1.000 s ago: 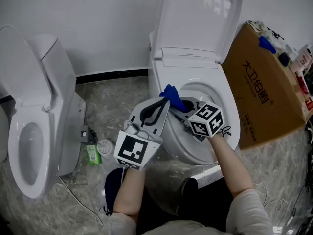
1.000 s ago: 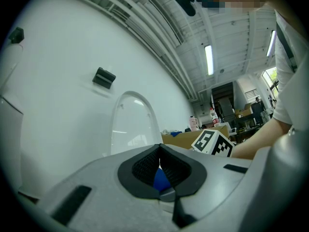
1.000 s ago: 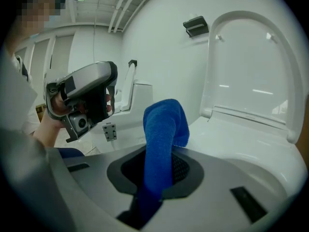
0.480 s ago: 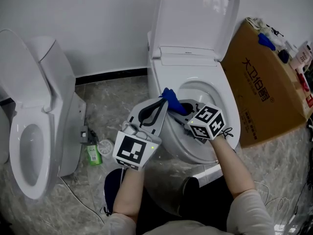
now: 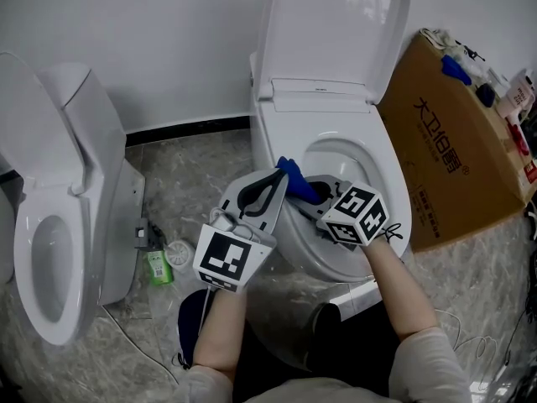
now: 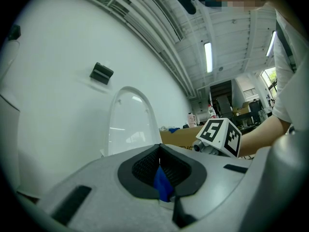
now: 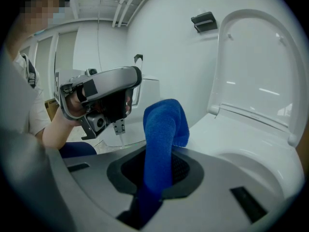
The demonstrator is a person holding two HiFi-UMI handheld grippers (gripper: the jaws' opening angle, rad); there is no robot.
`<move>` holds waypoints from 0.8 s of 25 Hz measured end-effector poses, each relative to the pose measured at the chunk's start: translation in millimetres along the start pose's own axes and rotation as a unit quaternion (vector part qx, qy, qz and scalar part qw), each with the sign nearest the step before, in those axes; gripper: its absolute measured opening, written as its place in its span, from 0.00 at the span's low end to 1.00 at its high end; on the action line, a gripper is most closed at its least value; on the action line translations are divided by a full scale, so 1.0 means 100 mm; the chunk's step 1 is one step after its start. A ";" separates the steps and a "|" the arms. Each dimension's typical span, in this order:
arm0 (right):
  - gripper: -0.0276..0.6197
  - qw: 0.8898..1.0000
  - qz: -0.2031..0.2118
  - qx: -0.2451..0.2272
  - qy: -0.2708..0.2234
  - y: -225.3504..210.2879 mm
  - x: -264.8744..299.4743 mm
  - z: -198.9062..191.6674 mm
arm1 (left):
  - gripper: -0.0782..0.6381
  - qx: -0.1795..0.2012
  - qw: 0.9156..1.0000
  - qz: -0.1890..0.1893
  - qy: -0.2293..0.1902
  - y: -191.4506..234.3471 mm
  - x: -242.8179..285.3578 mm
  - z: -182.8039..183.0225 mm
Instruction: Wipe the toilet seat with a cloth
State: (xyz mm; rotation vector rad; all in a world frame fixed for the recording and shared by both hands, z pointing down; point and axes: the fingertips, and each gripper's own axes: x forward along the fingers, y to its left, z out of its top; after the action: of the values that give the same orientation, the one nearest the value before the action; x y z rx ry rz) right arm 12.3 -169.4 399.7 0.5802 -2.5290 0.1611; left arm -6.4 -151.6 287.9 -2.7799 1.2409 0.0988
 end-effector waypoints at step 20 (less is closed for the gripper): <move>0.11 0.999 0.006 -0.022 0.050 0.28 -0.13 -0.10 | 0.12 0.005 1.000 -0.009 -0.009 -0.01 0.05 0.00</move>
State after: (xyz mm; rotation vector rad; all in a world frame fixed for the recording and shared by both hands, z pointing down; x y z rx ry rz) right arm 14.5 -136.8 401.9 0.5264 -2.4341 0.1345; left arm -1.9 -154.4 287.4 -2.7754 1.2087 0.1174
